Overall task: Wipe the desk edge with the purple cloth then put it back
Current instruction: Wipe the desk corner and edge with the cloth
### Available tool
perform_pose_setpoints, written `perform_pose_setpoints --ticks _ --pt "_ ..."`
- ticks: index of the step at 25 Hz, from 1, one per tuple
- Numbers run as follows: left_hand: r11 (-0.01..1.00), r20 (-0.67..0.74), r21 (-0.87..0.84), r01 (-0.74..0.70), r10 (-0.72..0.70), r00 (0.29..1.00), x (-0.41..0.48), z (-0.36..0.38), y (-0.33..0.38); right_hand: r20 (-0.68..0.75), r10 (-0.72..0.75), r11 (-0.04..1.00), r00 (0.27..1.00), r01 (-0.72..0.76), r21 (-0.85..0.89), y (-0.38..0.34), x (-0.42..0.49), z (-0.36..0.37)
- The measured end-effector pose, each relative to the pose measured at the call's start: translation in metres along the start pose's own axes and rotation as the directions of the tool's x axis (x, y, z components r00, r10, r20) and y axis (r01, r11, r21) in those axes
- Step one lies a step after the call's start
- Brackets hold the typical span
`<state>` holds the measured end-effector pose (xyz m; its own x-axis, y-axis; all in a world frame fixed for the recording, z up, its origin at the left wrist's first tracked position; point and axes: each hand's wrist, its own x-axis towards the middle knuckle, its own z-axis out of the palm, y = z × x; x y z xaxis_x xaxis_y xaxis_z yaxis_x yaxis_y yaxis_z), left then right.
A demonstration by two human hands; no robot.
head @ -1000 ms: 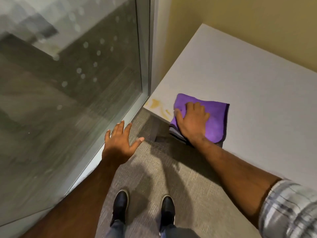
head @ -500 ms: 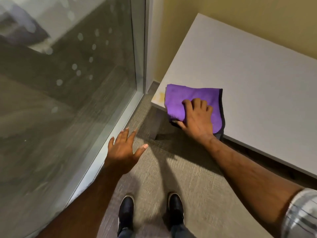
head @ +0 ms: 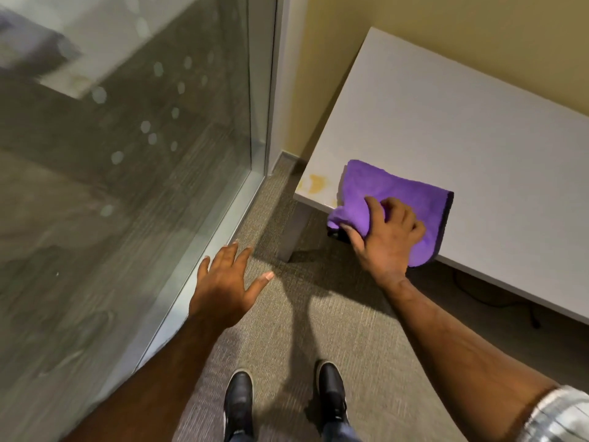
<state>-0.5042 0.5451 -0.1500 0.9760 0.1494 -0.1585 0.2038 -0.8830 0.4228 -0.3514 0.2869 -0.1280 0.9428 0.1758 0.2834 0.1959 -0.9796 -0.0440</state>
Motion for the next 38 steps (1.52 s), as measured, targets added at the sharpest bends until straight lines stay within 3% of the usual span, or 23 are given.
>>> perform_pose_setpoints --ticks 5,9,14,18,22,25,29,32,35,38 --pt "0.999 0.053 0.054 0.006 -0.009 0.999 0.002 0.008 -0.009 -0.068 0.051 0.985 0.996 -0.039 0.167 -0.055 -0.001 0.015" --pt "0.997 0.067 0.08 -0.017 0.011 0.998 0.012 0.006 -0.018 -0.081 -0.167 0.982 0.983 0.173 0.074 -0.03 -0.005 0.015" --pt "0.989 0.067 0.124 -0.074 0.066 0.996 0.036 0.0 -0.03 0.009 0.061 0.994 0.998 -0.062 0.095 -0.036 -0.003 0.006" --pt "0.962 0.075 0.239 -0.13 0.116 0.99 0.055 -0.004 -0.042 0.097 -0.06 0.992 0.993 0.049 0.112 -0.095 0.027 0.012" --pt "0.955 0.062 0.255 -0.152 0.141 0.988 0.056 -0.013 -0.047 0.074 -0.146 0.988 0.986 0.142 0.064 -0.06 0.009 0.01" --pt "0.966 0.042 0.232 -0.116 0.109 0.993 0.054 -0.017 -0.053 0.051 -0.002 0.993 0.999 -0.004 0.118 -0.027 -0.003 0.004" --pt "0.978 0.042 0.198 -0.072 0.065 0.997 0.048 -0.009 -0.057 0.093 0.111 0.982 0.99 -0.124 0.145 -0.056 0.023 0.006" --pt "0.974 0.052 0.206 -0.091 0.082 0.995 0.047 0.002 -0.056 0.134 -0.063 0.987 0.989 0.041 0.157 -0.096 0.046 0.011" --pt "0.975 0.048 0.198 -0.097 0.089 0.995 0.042 0.007 -0.047 0.17 -0.353 0.932 0.92 0.331 0.146 -0.093 0.035 0.011" --pt "0.976 0.042 0.179 -0.126 0.12 0.992 0.037 0.004 -0.042 0.142 -0.368 0.916 0.919 0.333 0.222 -0.052 0.024 0.002"
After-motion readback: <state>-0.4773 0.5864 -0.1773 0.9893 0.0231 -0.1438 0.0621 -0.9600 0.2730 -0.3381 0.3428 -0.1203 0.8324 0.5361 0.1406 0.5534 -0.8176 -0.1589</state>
